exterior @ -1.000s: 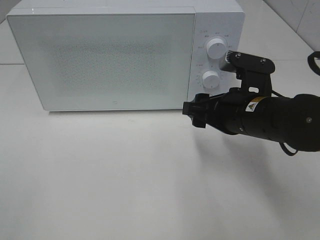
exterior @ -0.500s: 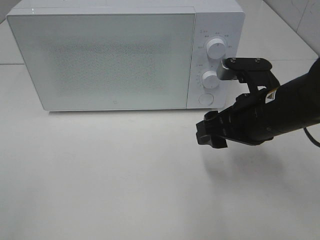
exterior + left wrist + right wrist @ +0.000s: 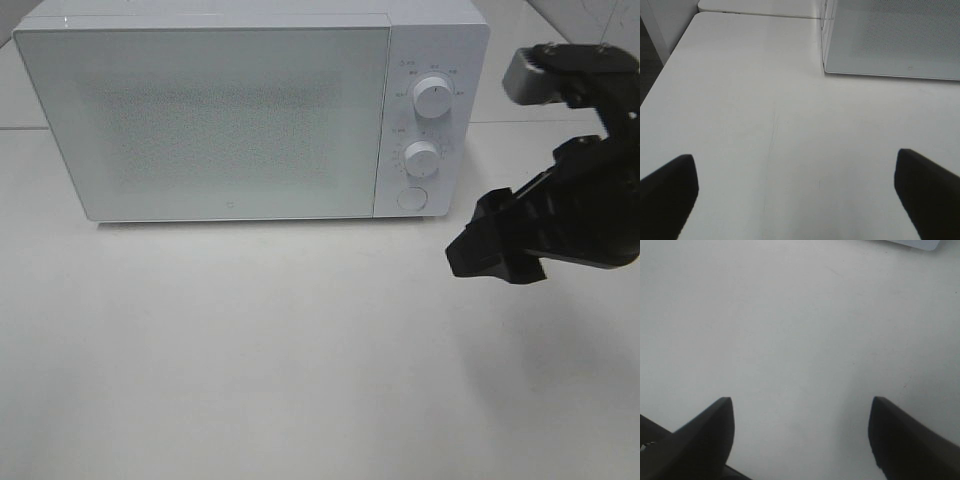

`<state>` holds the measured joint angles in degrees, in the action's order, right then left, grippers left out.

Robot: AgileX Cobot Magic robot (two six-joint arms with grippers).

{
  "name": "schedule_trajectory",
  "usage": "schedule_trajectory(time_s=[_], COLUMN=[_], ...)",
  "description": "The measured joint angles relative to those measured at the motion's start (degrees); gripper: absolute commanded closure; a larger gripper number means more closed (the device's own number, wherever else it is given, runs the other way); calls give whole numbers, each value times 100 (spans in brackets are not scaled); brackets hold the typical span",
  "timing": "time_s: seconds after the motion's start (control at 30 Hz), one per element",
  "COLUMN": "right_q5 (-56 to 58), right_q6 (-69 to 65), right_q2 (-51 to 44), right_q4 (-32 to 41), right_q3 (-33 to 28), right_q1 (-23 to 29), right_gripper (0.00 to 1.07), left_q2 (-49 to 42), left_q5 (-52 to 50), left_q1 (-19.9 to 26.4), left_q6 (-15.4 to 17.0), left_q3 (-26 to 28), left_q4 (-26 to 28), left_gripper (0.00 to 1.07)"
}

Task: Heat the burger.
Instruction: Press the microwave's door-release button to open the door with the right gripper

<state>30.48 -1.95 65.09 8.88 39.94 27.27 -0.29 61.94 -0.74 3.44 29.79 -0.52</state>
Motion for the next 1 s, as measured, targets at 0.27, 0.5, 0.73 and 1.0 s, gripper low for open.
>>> schedule_trajectory(time_s=[0.27,0.5,0.73,1.0], right_q5=[607,1415,1942,2378], right_q6=[-92,-189,-223,-223], right_q2=[-922,-1971,-3088,-4440], right_q4=[-160,-275,-315,-327], right_q3=[6,6,-355,-613], right_q1=[0,-40,-1014,-1788], right_gripper=[31,31,31,31], left_q2=[0,0,0,0], left_q5=[0,0,0,0], left_q1=[0,0,0,0], left_q6=[0,0,0,0], left_q3=[0,0,0,0], left_q4=[0,0,0,0], left_gripper=[5,5,5,5])
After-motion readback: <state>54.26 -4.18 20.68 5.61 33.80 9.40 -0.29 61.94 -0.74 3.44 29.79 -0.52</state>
